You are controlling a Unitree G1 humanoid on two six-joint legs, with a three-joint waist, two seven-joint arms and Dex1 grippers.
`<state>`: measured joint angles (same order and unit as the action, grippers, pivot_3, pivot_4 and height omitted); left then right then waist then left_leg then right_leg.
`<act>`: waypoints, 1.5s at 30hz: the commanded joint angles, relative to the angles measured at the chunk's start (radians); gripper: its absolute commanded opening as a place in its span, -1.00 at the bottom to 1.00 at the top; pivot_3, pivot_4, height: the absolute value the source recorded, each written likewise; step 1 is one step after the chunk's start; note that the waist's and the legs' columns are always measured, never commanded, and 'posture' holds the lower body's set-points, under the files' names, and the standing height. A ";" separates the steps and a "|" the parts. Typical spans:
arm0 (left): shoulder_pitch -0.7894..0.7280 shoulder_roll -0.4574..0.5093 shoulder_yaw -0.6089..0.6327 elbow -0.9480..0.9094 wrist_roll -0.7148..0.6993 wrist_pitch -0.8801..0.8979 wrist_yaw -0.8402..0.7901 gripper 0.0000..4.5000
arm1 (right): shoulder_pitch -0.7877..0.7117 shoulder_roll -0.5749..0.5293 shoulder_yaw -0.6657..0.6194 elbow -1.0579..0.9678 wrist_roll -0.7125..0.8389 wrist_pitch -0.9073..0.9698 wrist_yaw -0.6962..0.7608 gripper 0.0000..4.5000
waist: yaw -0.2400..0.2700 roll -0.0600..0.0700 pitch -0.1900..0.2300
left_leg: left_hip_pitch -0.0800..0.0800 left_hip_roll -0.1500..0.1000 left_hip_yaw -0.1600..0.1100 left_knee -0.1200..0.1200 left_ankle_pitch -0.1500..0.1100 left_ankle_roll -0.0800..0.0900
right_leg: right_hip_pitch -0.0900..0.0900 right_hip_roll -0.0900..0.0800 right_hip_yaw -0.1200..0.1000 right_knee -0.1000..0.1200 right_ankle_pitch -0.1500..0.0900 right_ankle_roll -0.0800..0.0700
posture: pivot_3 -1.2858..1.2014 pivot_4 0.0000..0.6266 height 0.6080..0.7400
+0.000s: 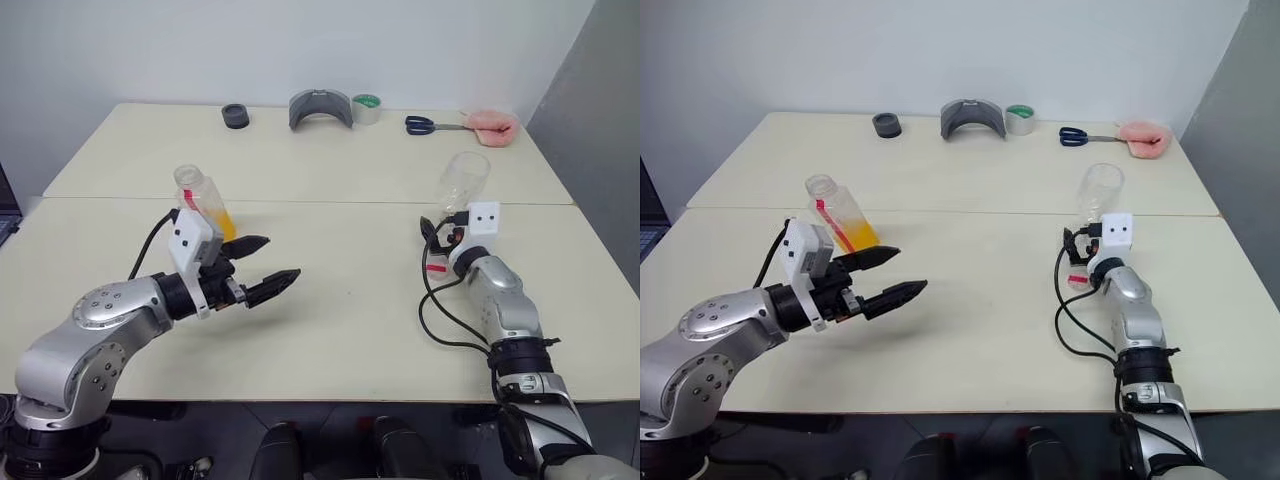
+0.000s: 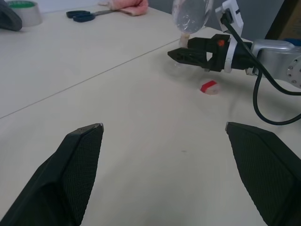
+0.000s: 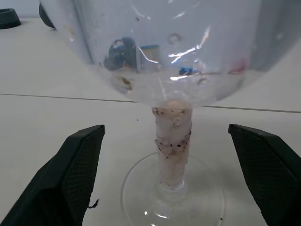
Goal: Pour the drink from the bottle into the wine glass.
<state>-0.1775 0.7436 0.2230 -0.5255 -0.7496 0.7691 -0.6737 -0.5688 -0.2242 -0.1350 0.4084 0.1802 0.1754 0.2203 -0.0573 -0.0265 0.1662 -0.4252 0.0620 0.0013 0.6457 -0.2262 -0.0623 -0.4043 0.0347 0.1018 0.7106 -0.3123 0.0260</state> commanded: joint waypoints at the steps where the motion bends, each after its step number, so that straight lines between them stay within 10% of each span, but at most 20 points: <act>1: -0.014 -0.003 -0.008 -0.006 0.009 -0.026 -0.008 1.00 | -0.025 0.000 -0.020 0.007 0.014 -0.041 0.012 0.59 | 0.000 0.000 0.000 | 0.000 0.000 0.000 0.000 0.000 0.000 | 0.000 0.000 0.000 0.000 0.000 0.000 | 0.03 -0.52 1.00; 11: 0.029 -0.018 -0.022 -0.050 -0.004 -0.027 -0.002 1.00 | -0.004 -0.001 -0.012 -0.025 0.013 -0.072 0.048 -0.95 | -0.001 0.000 0.000 | 0.000 0.000 0.000 0.000 0.000 0.000 | 0.000 0.000 0.000 0.000 0.000 0.000 | 0.03 -0.52 1.00; 21: 0.209 -0.111 0.127 -0.209 -0.029 -0.037 0.156 1.00 | -0.083 0.060 0.155 -0.134 0.007 0.014 0.214 -0.95 | -0.009 0.002 0.001 | 0.000 0.001 0.000 0.000 0.000 0.000 | -0.001 0.000 0.000 0.001 0.000 -0.001 | 0.03 -0.52 1.00; 45: 0.684 -0.289 0.332 -0.478 -0.026 -0.178 0.427 1.00 | -0.337 0.211 0.254 0.520 -0.135 -0.346 0.288 -0.95 | -0.019 0.001 0.001 | 0.002 0.000 0.000 0.000 0.000 0.000 | 0.000 -0.001 0.000 0.001 -0.001 -0.002 | 0.03 -0.52 1.00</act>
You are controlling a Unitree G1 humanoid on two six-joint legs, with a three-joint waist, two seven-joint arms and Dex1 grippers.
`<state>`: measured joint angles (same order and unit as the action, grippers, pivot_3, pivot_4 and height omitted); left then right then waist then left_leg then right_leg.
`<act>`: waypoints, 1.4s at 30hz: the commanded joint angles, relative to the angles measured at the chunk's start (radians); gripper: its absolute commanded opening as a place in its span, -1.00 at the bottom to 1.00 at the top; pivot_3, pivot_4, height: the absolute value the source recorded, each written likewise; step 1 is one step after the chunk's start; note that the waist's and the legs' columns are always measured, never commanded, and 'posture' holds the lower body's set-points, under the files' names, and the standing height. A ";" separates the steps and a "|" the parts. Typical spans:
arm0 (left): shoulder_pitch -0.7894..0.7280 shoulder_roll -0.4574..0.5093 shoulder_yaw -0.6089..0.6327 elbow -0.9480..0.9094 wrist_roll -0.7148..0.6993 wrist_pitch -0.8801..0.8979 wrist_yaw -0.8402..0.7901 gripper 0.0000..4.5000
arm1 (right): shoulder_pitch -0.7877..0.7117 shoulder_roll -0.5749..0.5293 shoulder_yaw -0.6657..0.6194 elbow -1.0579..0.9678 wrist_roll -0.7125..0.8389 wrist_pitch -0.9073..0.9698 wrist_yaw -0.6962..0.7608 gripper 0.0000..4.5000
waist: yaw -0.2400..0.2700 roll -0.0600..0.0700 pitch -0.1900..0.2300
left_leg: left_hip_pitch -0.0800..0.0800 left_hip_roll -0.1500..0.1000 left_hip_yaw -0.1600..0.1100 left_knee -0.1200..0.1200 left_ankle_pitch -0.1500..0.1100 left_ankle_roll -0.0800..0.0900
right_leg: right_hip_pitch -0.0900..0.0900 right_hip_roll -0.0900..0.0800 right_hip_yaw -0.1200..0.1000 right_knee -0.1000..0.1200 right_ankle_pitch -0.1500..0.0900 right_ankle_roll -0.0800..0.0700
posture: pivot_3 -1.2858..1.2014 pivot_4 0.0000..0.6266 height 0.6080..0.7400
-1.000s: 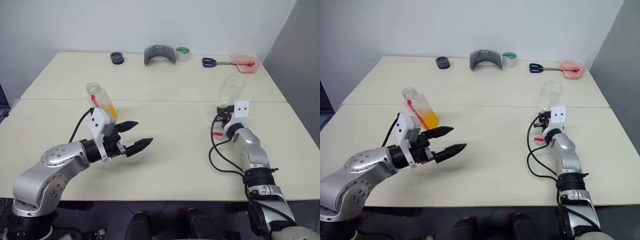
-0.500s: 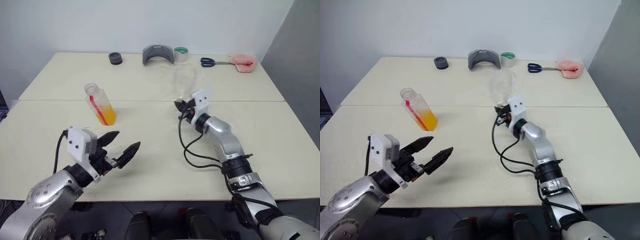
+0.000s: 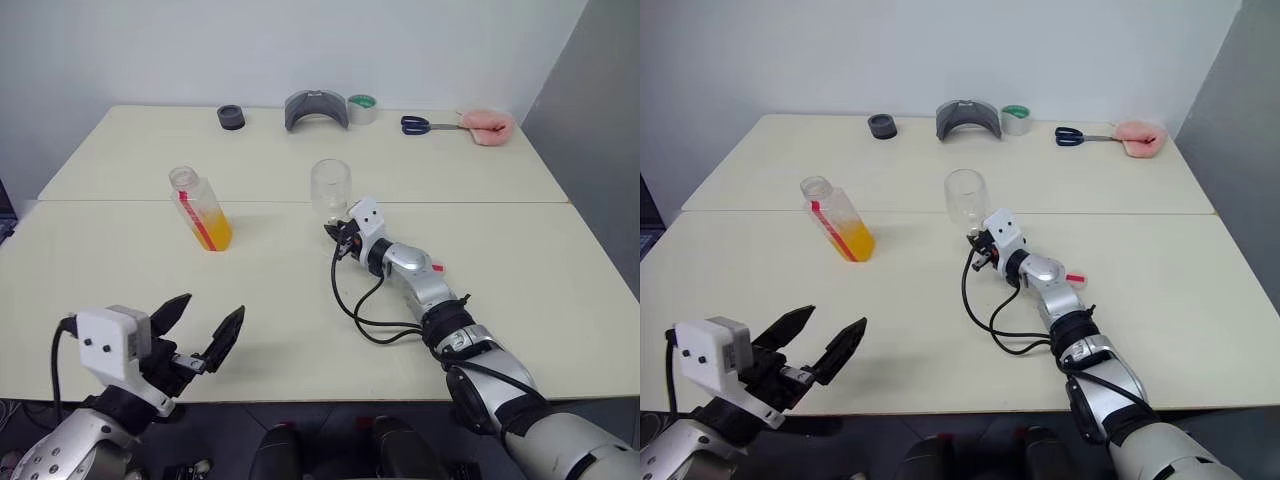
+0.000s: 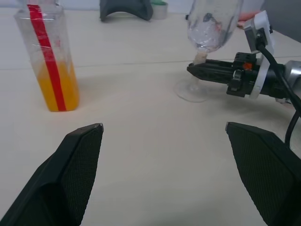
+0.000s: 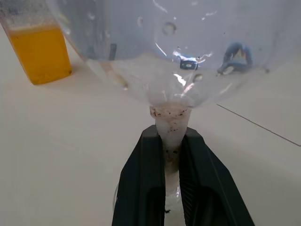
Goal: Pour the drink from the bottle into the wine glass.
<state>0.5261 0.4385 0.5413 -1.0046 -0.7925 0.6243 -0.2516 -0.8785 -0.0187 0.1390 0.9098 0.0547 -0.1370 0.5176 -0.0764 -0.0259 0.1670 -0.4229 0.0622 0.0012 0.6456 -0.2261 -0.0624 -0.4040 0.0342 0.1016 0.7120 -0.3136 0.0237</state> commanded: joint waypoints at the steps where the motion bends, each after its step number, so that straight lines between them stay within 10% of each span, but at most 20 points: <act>1: -0.025 0.020 0.010 0.008 0.020 -0.036 0.004 1.00 | -0.029 0.004 -0.025 0.026 -0.008 -0.036 -0.014 -0.79 | 0.000 0.000 0.000 | 0.001 0.000 0.000 0.000 0.000 0.000 | 0.001 0.000 0.000 0.000 0.000 0.000 | 0.03 -0.52 1.00; 13: -0.156 0.088 -0.022 0.184 0.082 -0.056 -0.059 1.00 | 0.116 -0.060 -0.057 -0.190 0.033 0.046 0.040 0.99 | -0.004 0.000 0.000 | 0.001 0.000 0.000 -0.001 0.000 0.000 | 0.001 0.000 0.000 0.000 0.000 -0.001 | 0.03 -0.52 1.00; 25: -0.342 0.119 -0.033 0.488 0.219 -0.163 -0.107 1.00 | 0.491 -0.340 -0.024 -1.090 0.255 0.466 0.300 0.99 | -0.004 0.000 0.000 | 0.001 0.001 0.000 -0.001 0.000 0.000 | 0.001 0.000 0.000 0.000 -0.002 0.002 | 0.03 -0.52 1.00; 42: -0.456 0.125 -0.056 0.613 0.302 -0.182 -0.118 1.00 | 0.471 -0.490 -0.140 -1.451 0.575 0.785 0.272 0.99 | -0.002 -0.007 0.004 | 0.001 0.001 0.000 -0.001 0.000 0.000 | 0.001 0.000 0.000 0.000 -0.004 0.003 | 0.03 -0.52 1.00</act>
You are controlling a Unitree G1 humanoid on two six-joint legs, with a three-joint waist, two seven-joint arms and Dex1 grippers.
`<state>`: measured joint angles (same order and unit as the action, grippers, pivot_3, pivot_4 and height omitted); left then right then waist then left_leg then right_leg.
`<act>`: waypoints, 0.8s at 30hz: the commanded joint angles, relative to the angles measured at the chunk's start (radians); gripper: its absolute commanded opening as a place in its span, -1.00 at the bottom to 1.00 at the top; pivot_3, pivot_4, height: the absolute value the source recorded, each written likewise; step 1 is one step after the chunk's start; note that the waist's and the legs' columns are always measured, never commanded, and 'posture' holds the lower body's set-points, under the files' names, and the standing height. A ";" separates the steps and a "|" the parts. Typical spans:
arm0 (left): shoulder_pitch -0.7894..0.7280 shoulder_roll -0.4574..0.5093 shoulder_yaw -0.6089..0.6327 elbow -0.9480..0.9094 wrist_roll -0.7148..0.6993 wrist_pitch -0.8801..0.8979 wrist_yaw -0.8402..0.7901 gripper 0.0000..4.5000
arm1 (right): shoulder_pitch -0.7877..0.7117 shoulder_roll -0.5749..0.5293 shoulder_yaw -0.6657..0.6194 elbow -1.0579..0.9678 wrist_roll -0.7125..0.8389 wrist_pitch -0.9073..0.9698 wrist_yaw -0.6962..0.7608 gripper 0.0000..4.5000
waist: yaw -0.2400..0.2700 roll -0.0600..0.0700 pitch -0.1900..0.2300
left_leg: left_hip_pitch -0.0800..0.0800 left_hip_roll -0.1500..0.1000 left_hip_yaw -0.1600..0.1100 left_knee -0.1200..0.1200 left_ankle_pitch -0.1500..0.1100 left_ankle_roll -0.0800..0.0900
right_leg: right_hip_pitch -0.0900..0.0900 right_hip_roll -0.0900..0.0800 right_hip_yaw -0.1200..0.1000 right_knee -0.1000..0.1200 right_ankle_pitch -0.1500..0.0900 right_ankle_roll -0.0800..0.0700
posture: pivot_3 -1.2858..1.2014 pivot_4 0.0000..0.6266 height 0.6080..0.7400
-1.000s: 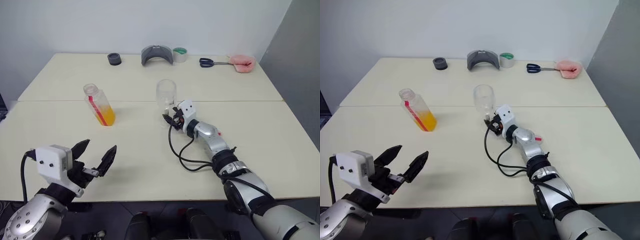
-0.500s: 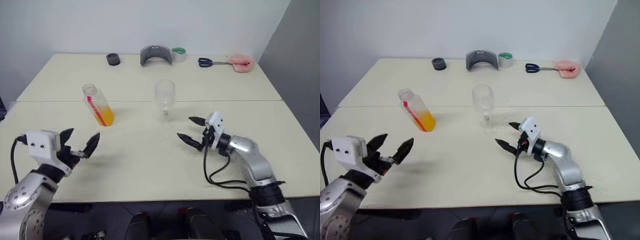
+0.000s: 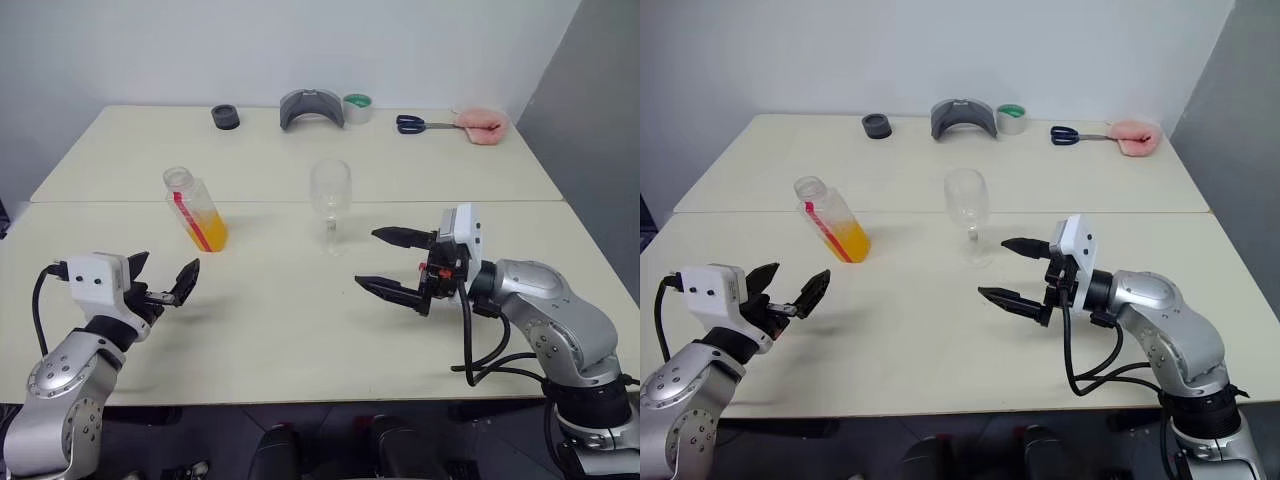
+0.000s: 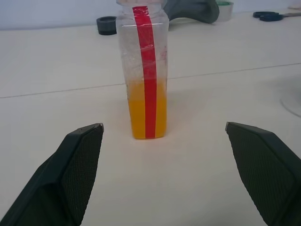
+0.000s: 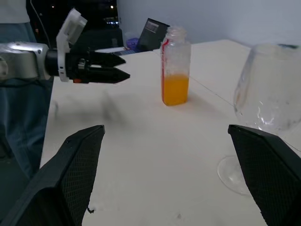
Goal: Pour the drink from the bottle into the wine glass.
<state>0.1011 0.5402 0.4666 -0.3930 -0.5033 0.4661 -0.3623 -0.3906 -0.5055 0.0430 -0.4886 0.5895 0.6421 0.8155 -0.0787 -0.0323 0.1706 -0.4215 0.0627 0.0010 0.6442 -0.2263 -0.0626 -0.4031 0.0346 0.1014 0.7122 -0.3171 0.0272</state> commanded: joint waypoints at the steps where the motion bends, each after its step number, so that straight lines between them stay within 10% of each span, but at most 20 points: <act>1: -0.046 0.032 0.021 0.017 0.015 -0.025 -0.010 1.00 | -0.017 -0.005 -0.048 -0.058 0.044 0.006 -0.032 0.99 | 0.001 -0.001 0.001 | 0.000 0.000 0.000 0.000 0.000 0.000 | 0.000 0.000 0.000 0.000 0.000 0.000 | 0.03 -0.52 1.00; 24: -0.351 0.098 -0.093 0.363 0.112 -0.143 -0.152 1.00 | -0.013 0.008 -0.069 -0.096 0.095 0.053 -0.199 0.99 | 0.007 -0.003 0.002 | -0.002 0.000 -0.001 0.000 0.000 0.000 | -0.001 0.000 -0.002 0.000 0.000 0.000 | 0.03 -0.52 1.00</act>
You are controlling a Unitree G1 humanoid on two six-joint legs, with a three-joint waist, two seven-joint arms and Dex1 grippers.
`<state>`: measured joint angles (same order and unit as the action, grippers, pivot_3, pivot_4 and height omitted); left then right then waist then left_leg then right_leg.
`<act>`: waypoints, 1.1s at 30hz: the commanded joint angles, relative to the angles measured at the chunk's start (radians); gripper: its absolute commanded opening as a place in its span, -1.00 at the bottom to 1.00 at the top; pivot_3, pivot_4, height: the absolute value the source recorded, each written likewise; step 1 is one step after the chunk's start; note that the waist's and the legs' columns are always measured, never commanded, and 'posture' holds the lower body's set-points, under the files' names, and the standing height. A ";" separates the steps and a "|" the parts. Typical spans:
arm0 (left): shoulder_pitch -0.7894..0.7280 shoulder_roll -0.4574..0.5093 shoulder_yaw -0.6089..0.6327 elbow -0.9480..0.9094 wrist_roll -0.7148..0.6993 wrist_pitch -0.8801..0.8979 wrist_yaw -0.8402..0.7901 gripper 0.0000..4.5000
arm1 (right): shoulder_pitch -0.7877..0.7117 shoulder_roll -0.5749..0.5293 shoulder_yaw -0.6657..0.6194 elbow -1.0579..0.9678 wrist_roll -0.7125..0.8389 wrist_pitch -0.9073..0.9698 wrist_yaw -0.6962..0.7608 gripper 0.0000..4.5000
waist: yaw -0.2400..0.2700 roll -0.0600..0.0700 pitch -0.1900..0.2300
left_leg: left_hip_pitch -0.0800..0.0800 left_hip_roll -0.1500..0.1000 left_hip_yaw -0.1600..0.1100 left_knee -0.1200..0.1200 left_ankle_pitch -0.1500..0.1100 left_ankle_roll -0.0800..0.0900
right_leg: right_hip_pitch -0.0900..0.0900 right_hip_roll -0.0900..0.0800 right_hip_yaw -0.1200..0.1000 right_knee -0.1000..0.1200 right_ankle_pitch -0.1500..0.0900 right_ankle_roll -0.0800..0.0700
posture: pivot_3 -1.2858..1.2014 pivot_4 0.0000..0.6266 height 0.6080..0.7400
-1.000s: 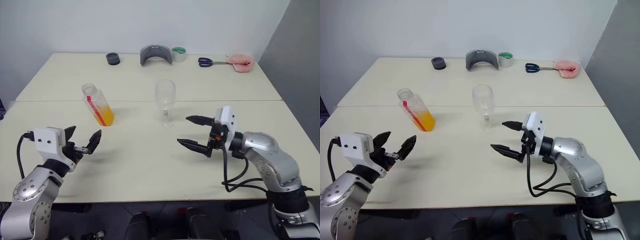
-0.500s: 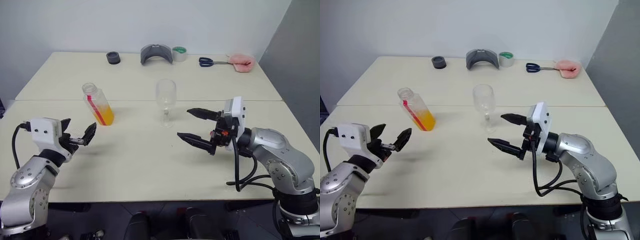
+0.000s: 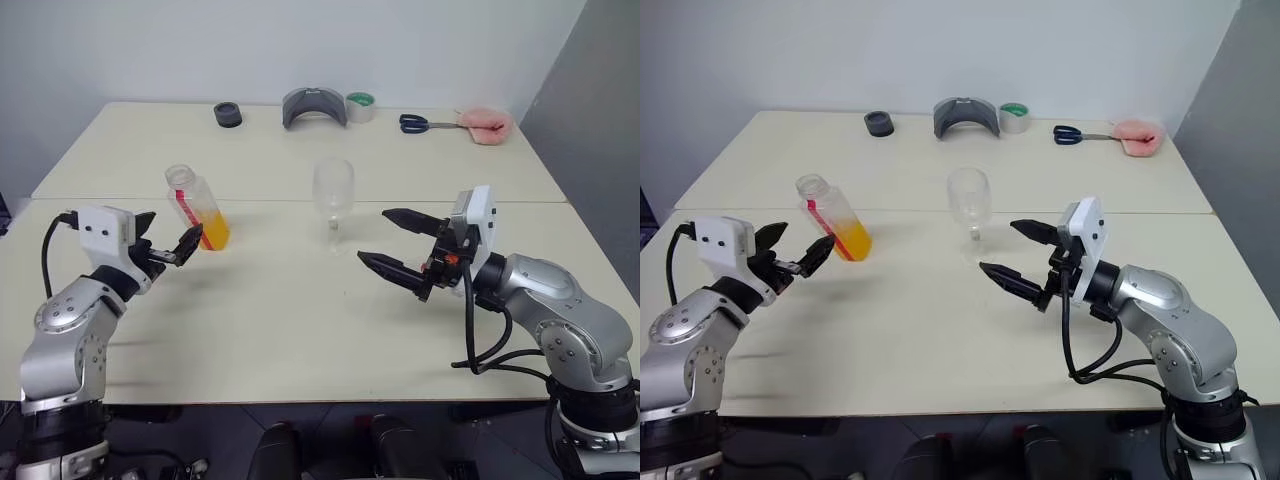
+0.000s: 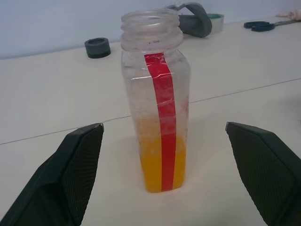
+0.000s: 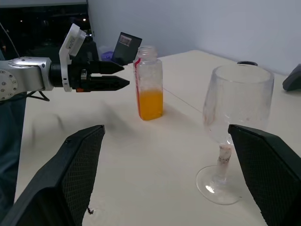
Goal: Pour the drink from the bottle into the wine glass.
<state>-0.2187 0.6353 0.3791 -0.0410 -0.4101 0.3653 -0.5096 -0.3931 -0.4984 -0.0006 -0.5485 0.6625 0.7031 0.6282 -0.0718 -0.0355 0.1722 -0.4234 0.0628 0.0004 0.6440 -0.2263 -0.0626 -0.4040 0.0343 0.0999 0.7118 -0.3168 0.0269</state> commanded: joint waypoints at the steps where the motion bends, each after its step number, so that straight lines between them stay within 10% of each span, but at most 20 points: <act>1: -0.037 0.000 -0.011 0.020 0.023 -0.050 -0.007 1.00 | -0.010 0.000 -0.026 -0.036 0.020 -0.009 -0.013 0.99 | 0.000 0.000 0.000 | 0.000 0.000 0.000 0.000 0.000 0.000 | 0.000 0.000 0.000 0.000 0.001 -0.001 | 0.03 -0.52 1.00; 33: -0.374 -0.067 -0.136 0.565 0.168 -0.407 -0.066 1.00 | -0.038 -0.006 -0.020 -0.008 -0.008 -0.018 -0.038 0.99 | 0.016 0.000 0.000 | -0.002 -0.001 -0.001 0.001 0.000 0.000 | 0.000 0.000 -0.001 0.000 0.002 -0.004 | 0.03 -0.52 1.00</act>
<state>-0.5665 0.5623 0.2425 0.5151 -0.2518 -0.0013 -0.5671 -0.4129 -0.5036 -0.0024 -0.5427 0.6502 0.7032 0.5955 -0.0555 -0.0358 0.1724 -0.4254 0.0622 -0.0007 0.6448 -0.2262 -0.0625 -0.4043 0.0344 0.0982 0.7117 -0.3145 0.0232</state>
